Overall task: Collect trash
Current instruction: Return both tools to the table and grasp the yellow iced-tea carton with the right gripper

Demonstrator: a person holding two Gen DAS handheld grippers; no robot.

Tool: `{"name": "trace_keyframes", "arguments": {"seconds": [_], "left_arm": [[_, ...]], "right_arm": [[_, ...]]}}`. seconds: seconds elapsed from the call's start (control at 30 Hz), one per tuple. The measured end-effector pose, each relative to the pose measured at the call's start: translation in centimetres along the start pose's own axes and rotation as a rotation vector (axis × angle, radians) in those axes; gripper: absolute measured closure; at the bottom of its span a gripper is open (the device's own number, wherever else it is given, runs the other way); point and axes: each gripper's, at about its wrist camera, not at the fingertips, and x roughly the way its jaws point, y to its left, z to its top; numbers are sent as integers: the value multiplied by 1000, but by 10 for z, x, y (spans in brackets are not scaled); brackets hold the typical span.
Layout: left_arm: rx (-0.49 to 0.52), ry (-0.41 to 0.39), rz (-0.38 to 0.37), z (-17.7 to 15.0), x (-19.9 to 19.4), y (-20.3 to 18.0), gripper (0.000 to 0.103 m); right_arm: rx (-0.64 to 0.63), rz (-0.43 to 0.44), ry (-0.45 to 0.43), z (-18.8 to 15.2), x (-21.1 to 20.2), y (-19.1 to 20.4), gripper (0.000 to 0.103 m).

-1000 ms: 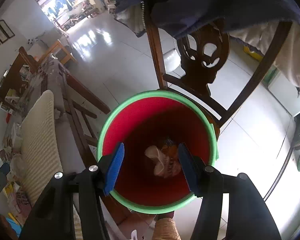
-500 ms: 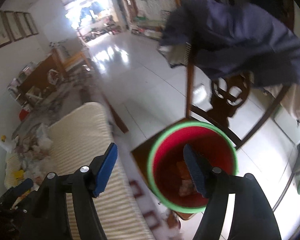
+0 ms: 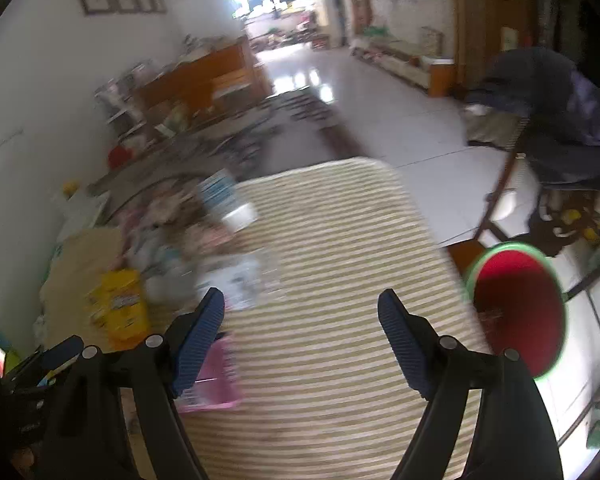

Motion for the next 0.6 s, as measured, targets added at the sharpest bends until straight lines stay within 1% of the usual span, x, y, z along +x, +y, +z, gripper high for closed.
{"name": "trace_keyframes", "arguments": {"seconds": [0.1, 0.2, 0.27, 0.33, 0.4, 0.47, 0.6], "left_arm": [[-102, -2, 91, -7, -16, 52, 16], [-197, 33, 138, -20, -23, 97, 16], [-253, 63, 153, -31, -27, 125, 16], [-299, 98, 151, -42, -24, 140, 16], [-357, 154, 127, -54, -14, 152, 16], [-397, 191, 92, -63, -5, 156, 16], [-410, 220, 64, -75, 4, 153, 16]], "right_arm": [[-83, 50, 37, -5, 16, 43, 26], [-174, 89, 74, -8, 32, 83, 25], [-199, 129, 112, -13, 46, 103, 22], [-215, 152, 170, -15, 67, 119, 22], [-219, 161, 216, -19, 83, 131, 22], [-219, 176, 259, -18, 100, 140, 22], [-204, 193, 314, -11, 129, 153, 22]]}}
